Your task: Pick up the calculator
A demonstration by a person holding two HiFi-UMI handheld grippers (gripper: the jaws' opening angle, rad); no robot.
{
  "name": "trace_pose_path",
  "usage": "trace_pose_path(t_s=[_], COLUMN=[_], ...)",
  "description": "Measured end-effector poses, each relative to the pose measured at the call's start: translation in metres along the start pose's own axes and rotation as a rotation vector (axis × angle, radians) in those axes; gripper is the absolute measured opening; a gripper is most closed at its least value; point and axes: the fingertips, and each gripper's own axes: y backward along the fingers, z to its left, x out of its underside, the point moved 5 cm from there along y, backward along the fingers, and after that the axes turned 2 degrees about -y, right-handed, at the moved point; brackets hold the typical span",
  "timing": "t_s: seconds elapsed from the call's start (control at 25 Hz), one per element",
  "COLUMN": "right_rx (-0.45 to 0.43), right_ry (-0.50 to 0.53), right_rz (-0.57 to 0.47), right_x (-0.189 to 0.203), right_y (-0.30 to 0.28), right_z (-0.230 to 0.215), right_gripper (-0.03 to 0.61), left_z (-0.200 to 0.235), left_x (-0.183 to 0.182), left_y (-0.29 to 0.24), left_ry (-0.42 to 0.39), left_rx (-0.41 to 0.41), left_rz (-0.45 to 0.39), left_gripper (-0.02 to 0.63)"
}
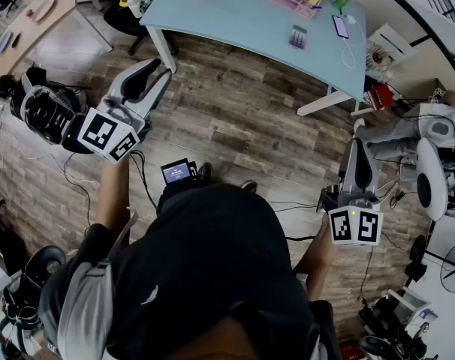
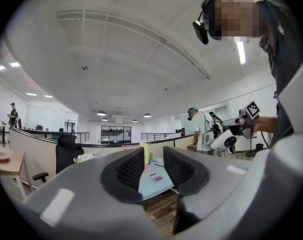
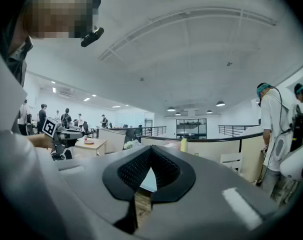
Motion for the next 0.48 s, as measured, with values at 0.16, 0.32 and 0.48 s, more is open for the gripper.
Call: trace_pose_path(t_s=[0.16, 0.32, 0.48], right_rx=[0.0, 0.003, 0.014], right_ry=[0.003, 0.0, -0.003], right_rz=[0.0, 0.009, 0.013], right_x=[0.001, 0.006, 0.006], right_y=[0.001, 0.001, -0.002], right_z=[0.005, 0.009, 0.014], right_gripper=[-0.002, -0.002, -0.002], left_z=[-0.001, 0.0, 0.01], left_x=[0.002, 0.006, 0.006], left_y=[0.002, 0.001, 0.002], left_ry=[0.002, 0.005, 0.007], left_rx=[0.009, 0.024, 0.028], left_rz=[-0.001, 0.0, 0.004], left_gripper=[0.155, 0.155, 0.155])
